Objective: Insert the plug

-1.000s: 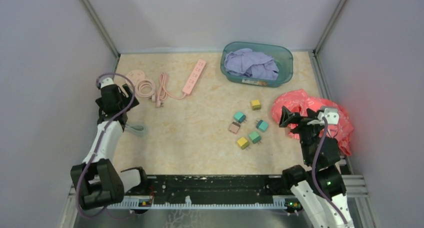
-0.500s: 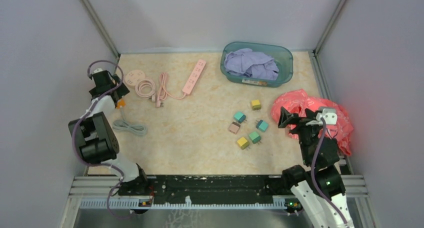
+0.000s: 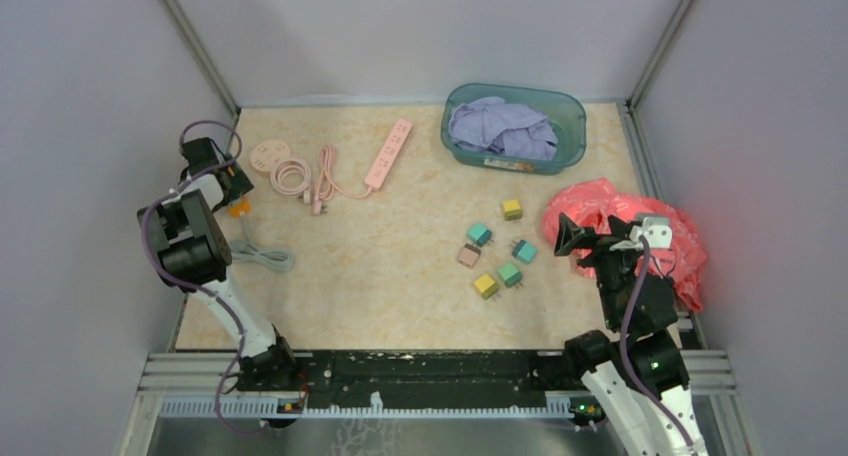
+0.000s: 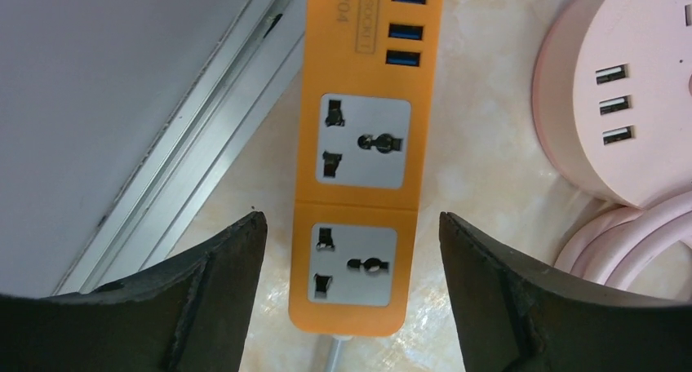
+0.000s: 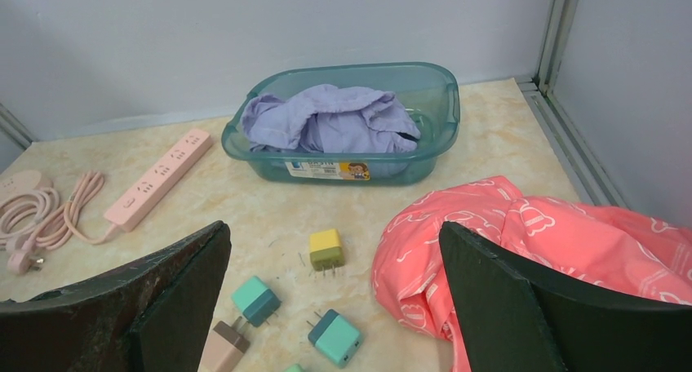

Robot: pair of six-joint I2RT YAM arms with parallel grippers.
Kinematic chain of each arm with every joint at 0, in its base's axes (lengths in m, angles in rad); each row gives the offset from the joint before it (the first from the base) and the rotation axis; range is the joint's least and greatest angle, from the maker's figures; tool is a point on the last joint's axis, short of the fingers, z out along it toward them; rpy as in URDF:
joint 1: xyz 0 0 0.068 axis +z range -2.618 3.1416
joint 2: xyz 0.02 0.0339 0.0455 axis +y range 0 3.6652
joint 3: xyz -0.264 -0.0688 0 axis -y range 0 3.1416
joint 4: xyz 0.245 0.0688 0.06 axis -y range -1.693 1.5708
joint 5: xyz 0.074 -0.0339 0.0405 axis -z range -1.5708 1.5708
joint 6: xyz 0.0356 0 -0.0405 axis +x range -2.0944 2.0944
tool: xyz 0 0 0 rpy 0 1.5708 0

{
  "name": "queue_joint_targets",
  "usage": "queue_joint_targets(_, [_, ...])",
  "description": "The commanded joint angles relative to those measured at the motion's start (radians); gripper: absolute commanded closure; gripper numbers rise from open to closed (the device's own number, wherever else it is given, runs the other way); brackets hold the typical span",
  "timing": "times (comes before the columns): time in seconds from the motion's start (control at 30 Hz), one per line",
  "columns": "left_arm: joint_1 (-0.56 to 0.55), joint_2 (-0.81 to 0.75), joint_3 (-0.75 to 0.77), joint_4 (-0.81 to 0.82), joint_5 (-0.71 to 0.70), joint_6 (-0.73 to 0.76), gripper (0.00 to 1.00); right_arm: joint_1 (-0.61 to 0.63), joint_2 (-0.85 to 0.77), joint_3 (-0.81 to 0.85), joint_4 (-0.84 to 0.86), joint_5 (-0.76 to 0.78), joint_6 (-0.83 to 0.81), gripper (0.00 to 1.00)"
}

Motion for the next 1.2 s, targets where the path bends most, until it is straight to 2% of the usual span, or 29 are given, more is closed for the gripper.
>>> queue_joint_targets(0.0, [0.007, 0.052, 0.066, -0.034, 0.062, 0.035, 0.19, 0.012, 0.004, 0.007, 0.05, -0.012, -0.016, 0.01])
queue_joint_targets(0.3, [0.008, 0.092, 0.106, -0.073, 0.12, 0.084, 0.48, 0.012, 0.009, 0.01, 0.047, -0.019, -0.016, 0.01])
queue_joint_targets(0.37, [0.008, 0.087, 0.105, -0.077, 0.117, 0.097, 0.59, 0.012, 0.009, 0.009, 0.049, -0.021, -0.016, 0.01])
queue_joint_targets(0.5, [0.007, 0.049, 0.102, -0.09, 0.126, 0.118, 0.75, 0.012, 0.011, 0.01, 0.048, -0.028, -0.017, 0.01])
queue_joint_targets(0.67, [0.006, -0.05, 0.085, -0.074, 0.204, 0.16, 0.75, 0.012, 0.009, 0.01, 0.047, -0.036, -0.015, 0.01])
queue_joint_targets(0.9, [0.005, -0.194, 0.089, -0.051, 0.304, 0.229, 0.83, 0.012, 0.01, 0.01, 0.043, -0.047, -0.014, 0.01])
queue_joint_targets(1.0, [-0.003, -0.231, 0.099, -0.049, 0.375, 0.256, 0.88, 0.012, 0.01, 0.01, 0.043, -0.051, -0.015, 0.01])
queue_joint_targets(1.17, [-0.038, -0.293, 0.095, -0.027, 0.527, 0.289, 0.9, 0.012, 0.011, 0.01, 0.039, -0.058, -0.015, 0.01])
